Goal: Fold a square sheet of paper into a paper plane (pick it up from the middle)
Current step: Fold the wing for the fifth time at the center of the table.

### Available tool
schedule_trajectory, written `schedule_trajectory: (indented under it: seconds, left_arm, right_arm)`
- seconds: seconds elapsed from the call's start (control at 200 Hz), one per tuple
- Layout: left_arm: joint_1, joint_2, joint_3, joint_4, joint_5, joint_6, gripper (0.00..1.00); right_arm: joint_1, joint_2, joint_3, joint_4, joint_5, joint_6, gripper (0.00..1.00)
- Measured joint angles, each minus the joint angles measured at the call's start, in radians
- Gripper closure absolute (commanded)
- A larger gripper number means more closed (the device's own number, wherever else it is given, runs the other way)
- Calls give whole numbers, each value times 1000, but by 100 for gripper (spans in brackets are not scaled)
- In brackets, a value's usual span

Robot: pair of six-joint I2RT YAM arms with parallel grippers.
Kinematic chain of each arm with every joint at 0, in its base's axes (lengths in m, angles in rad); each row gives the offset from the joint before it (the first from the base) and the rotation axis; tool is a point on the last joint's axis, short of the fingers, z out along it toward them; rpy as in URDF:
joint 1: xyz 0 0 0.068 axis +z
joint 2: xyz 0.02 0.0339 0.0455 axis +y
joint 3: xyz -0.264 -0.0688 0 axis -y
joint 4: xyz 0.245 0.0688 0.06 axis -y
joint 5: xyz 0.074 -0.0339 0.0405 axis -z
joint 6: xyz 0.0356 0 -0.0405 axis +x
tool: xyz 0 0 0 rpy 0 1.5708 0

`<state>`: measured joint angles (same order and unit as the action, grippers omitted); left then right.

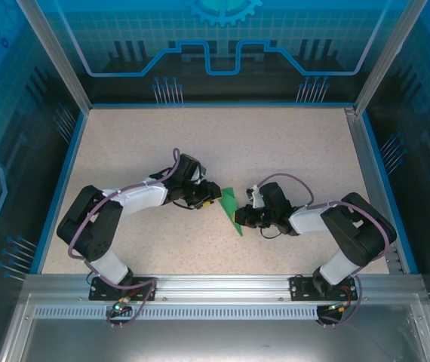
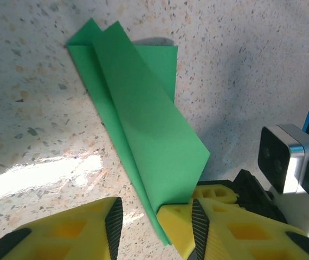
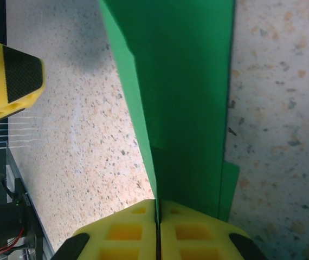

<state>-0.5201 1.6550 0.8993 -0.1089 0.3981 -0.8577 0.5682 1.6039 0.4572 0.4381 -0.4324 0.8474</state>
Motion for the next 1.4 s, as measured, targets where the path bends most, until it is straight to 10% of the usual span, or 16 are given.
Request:
schedule_trajectory:
  seconds: [1.401]
  left_arm:
    - [-59, 181, 49, 315, 148, -76, 60]
  right_arm:
    - [-117, 113, 3, 104, -214, 163, 89]
